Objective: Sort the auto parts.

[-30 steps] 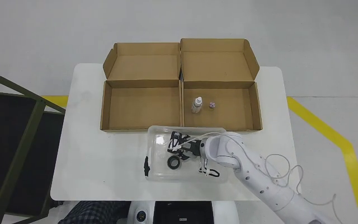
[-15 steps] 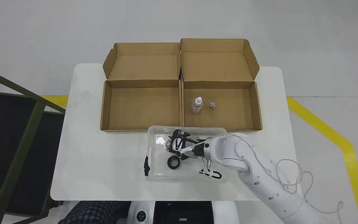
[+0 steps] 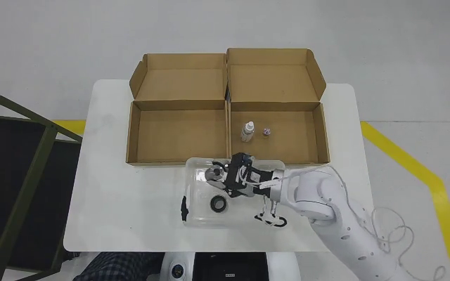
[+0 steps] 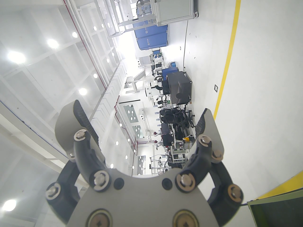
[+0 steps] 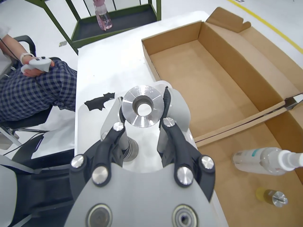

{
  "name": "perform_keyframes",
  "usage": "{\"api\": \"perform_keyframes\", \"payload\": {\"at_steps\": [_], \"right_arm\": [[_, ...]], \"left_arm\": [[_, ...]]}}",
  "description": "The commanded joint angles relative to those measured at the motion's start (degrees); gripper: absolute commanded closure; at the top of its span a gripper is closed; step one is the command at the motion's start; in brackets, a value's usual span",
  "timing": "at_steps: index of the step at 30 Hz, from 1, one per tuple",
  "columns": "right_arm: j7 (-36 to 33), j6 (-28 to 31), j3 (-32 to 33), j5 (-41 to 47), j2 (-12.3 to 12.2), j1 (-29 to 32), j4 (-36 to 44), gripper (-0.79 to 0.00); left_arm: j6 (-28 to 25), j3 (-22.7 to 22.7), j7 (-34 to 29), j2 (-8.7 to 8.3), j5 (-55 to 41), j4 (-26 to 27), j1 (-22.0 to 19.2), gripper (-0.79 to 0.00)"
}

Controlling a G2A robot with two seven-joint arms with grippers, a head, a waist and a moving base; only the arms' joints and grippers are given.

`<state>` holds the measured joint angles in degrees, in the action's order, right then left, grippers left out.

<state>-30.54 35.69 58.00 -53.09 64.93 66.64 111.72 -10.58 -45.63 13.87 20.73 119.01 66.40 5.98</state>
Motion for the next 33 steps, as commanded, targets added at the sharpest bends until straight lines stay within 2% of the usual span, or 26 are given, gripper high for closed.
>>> {"api": "perform_keyframes", "payload": {"at_steps": [1, 15, 22, 33], "right_arm": [[0.6, -0.2, 1.7, 1.0, -0.2, 0.4, 1.0, 0.000], [6.3, -2.8, 9.8, 8.2, -1.1, 3.5, 4.5, 0.000], [9.3, -3.1, 11.3, 9.9, -1.1, 4.4, 5.1, 0.000], [10.0, -4.0, 12.6, 10.6, -1.2, 4.7, 5.0, 0.000]], "left_arm": [[0.0, 0.0, 0.0, 0.00, 0.0, 0.0, 0.0, -0.785], [0.0, 0.0, 0.0, 0.00, 0.0, 0.0, 0.0, -0.785], [0.0, 0.0, 0.0, 0.00, 0.0, 0.0, 0.0, -0.785], [0.0, 0.0, 0.0, 0.00, 0.0, 0.0, 0.0, -0.785]]}}
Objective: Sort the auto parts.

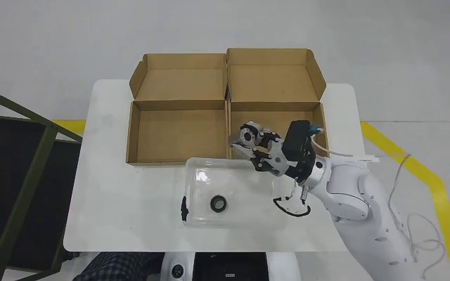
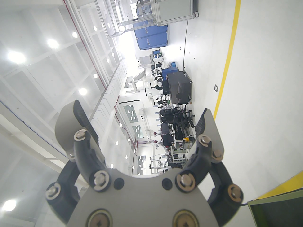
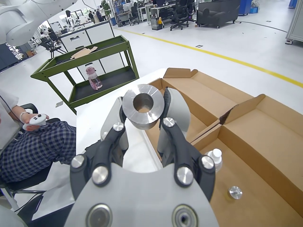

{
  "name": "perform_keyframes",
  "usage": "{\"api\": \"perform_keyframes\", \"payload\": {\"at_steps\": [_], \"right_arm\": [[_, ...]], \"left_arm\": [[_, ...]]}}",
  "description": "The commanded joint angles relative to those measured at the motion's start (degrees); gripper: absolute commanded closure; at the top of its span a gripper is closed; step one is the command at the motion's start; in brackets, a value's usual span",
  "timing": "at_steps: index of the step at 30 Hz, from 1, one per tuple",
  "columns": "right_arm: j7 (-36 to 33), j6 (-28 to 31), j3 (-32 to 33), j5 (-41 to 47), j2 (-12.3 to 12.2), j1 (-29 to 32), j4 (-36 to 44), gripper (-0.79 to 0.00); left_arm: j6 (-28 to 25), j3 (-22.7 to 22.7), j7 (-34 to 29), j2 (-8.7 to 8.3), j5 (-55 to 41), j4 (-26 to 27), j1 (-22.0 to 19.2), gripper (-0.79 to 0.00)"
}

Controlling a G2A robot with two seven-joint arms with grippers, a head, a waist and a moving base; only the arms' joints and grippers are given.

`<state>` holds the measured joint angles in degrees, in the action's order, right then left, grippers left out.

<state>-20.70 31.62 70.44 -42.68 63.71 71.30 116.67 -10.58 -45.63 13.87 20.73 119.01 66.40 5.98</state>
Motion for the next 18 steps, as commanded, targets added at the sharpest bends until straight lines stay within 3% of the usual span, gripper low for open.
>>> {"api": "perform_keyframes", "payload": {"at_steps": [1, 12, 18], "right_arm": [[0.4, 0.1, 0.3, 0.3, 0.0, 0.1, 0.2, 0.000], [1.3, 0.1, 0.3, 1.8, 0.0, 0.1, 0.3, 0.000], [0.0, -1.3, -2.4, -2.3, 0.3, -1.1, -0.7, 0.000]], "left_arm": [[0.0, 0.0, 0.0, 0.00, 0.0, 0.0, 0.0, -0.785], [0.0, 0.0, 0.0, 0.00, 0.0, 0.0, 0.0, -0.785], [0.0, 0.0, 0.0, 0.00, 0.0, 0.0, 0.0, -0.785]]}}
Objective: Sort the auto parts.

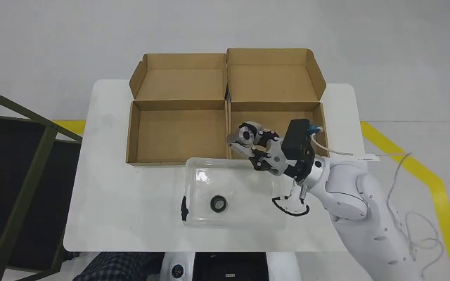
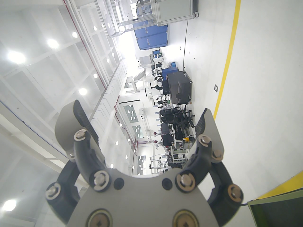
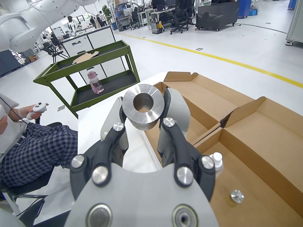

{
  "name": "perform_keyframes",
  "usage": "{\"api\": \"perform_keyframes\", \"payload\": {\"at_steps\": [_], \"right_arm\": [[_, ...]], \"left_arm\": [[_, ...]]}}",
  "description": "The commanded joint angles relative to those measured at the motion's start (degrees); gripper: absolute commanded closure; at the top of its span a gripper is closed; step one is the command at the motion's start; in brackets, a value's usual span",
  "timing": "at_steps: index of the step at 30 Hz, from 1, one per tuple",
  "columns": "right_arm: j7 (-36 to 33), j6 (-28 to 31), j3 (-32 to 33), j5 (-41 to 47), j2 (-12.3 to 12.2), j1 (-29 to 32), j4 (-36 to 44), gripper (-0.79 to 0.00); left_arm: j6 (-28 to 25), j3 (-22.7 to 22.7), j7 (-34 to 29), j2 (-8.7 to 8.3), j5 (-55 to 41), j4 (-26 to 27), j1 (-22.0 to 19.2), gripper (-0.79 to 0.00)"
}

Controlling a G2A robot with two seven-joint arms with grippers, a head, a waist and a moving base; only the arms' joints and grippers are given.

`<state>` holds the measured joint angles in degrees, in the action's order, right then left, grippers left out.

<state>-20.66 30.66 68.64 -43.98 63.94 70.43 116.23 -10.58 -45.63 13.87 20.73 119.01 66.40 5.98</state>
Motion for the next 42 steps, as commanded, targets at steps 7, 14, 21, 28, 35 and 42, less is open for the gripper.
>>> {"api": "perform_keyframes", "payload": {"at_steps": [7, 14, 21, 28, 35, 42], "right_arm": [[-0.4, -3.6, -7.4, -10.4, 1.0, -3.1, -4.2, 0.000], [0.2, -9.4, -13.8, -18.5, 2.6, -7.0, -9.5, 0.000], [-1.3, -14.3, -18.8, -21.7, 4.4, -11.6, -15.0, 0.000], [-3.8, -17.9, -22.9, -23.9, 6.4, -16.2, -19.3, 0.000], [-8.5, -19.4, -26.3, -25.4, 8.3, -20.2, -22.5, 0.000], [-13.2, -19.6, -28.6, -24.9, 10.0, -23.4, -25.9, 0.000]], "left_arm": [[0.0, 0.0, 0.0, 0.00, 0.0, 0.0, 0.0, -0.785], [0.0, 0.0, 0.0, 0.00, 0.0, 0.0, 0.0, -0.785], [0.0, 0.0, 0.0, 0.00, 0.0, 0.0, 0.0, -0.785], [0.0, 0.0, 0.0, 0.00, 0.0, 0.0, 0.0, -0.785], [0.0, 0.0, 0.0, 0.00, 0.0, 0.0, 0.0, -0.785], [0.0, 0.0, 0.0, 0.00, 0.0, 0.0, 0.0, -0.785]]}}
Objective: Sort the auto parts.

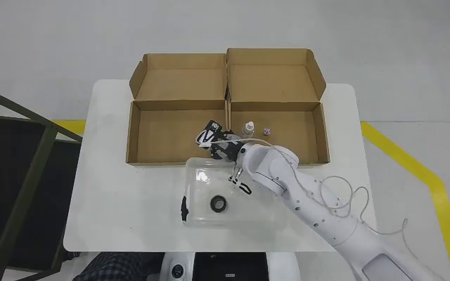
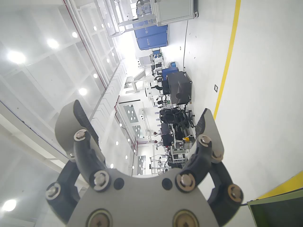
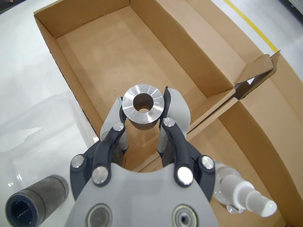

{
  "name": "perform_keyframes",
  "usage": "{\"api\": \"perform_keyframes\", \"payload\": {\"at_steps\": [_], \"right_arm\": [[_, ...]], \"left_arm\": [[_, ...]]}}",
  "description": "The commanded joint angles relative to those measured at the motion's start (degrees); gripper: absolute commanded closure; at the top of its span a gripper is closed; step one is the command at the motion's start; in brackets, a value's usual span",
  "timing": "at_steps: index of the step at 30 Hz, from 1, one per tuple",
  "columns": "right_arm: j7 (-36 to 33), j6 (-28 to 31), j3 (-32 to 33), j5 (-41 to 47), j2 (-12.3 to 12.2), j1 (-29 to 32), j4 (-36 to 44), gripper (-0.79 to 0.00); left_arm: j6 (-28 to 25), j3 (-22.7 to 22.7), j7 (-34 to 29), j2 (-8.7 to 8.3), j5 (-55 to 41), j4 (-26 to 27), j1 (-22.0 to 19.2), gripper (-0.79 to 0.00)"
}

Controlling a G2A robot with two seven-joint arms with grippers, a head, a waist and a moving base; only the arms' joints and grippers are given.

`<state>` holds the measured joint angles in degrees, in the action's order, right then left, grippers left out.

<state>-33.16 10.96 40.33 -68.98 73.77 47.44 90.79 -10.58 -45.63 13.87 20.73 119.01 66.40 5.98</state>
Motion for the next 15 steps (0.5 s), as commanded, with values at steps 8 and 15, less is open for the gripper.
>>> {"api": "perform_keyframes", "payload": {"at_steps": [8, 15], "right_arm": [[-3.8, 0.4, -1.2, 2.3, 1.8, -2.5, -3.7, -0.212], [-5.6, 0.9, -1.1, 2.8, 2.6, -3.4, -5.1, -0.280]], "left_arm": [[0.0, 0.0, 0.0, 0.00, 0.0, 0.0, 0.0, -0.785], [0.0, 0.0, 0.0, 0.00, 0.0, 0.0, 0.0, -0.785]]}}
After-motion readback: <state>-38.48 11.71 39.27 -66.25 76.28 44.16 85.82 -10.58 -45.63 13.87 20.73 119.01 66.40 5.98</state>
